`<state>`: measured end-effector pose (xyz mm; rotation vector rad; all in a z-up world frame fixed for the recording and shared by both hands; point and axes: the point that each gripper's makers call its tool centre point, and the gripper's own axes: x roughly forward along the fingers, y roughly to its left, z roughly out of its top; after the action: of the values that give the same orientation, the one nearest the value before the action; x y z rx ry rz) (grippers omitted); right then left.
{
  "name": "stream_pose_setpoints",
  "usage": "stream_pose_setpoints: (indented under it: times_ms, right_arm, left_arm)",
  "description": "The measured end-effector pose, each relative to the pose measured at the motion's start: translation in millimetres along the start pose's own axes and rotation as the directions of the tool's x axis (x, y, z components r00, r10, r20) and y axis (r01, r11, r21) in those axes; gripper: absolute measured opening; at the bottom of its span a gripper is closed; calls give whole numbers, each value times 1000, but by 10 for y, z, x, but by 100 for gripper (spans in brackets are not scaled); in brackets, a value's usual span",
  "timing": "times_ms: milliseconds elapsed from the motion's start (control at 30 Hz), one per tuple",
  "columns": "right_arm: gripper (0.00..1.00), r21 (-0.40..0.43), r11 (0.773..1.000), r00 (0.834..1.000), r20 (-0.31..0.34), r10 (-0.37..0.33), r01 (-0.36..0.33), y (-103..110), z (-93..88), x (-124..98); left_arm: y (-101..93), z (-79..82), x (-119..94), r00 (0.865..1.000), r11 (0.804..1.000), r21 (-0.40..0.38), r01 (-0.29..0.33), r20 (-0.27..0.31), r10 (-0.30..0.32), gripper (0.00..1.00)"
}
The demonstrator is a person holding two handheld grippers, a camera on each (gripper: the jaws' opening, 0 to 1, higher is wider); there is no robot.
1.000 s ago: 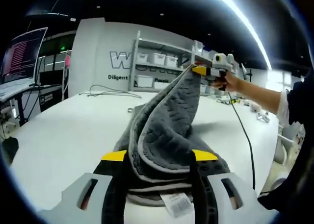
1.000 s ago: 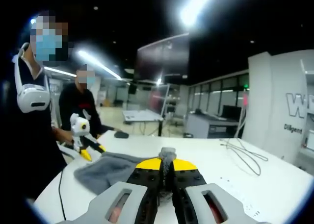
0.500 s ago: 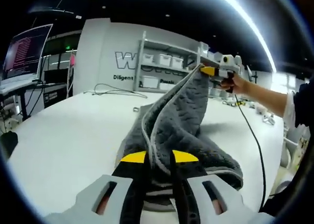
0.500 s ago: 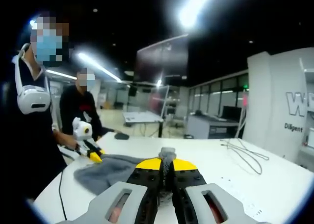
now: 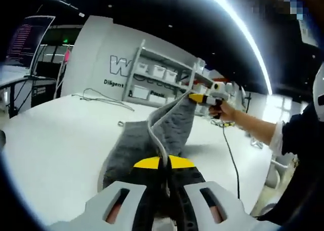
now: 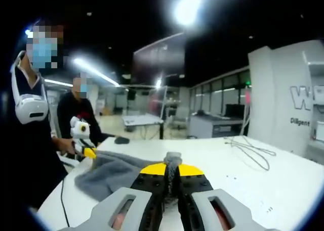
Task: Open the folded towel by lifting each exposed corner and separating the folded layers until the towel lies flat within the target outline without major curled edges
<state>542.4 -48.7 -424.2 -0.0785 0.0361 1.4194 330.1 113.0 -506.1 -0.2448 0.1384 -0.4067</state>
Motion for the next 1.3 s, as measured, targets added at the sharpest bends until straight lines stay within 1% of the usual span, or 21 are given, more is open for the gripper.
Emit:
stream_pose_setpoints:
  times_ms: [167,300,400,467,600,700,900,1033,1167,1300]
  right_arm:
    - [1,22,1000,1000,3,-18,18,-40,-11,-7]
    - [1,89,995,999,30,-44,41,-130,12,-53]
    - [1,104,993,998,33,-56,52,-162,-4,-89]
    - [1,119,991,997,31,-70,66,-169,-13,-111]
    - [1,164,980,993,15,-118,114,-203,-50,-158]
    - [1,168,975,989,-7,-145,144,-199,-94,-193]
    - [1,166,972,986,-11,-169,168,-159,-119,-263]
    - [1,166,970,984,-21,-176,177,-148,-151,-342]
    - [1,162,969,982,-30,-185,187,-160,-185,-471]
    - [1,167,965,980,-38,-196,200,-179,-239,-580]
  left_arm:
    - [-236,257,-15,997,997,40,72,35,-74,3]
    - [-418,389,-12,989,989,65,135,50,-138,3]
    - [-564,433,9,982,979,95,181,44,-186,3]
    - [-671,451,21,974,970,113,216,40,-221,3]
    - [-843,474,54,962,957,118,263,37,-269,3]
    - [-973,478,85,952,946,123,299,33,-305,3]
    - [-1217,452,129,930,922,139,362,17,-368,3]
    - [-1298,415,151,920,912,138,387,10,-392,3]
    - [-1322,395,151,915,907,136,398,5,-403,3]
    - [-1274,399,151,917,909,134,395,5,-399,3]
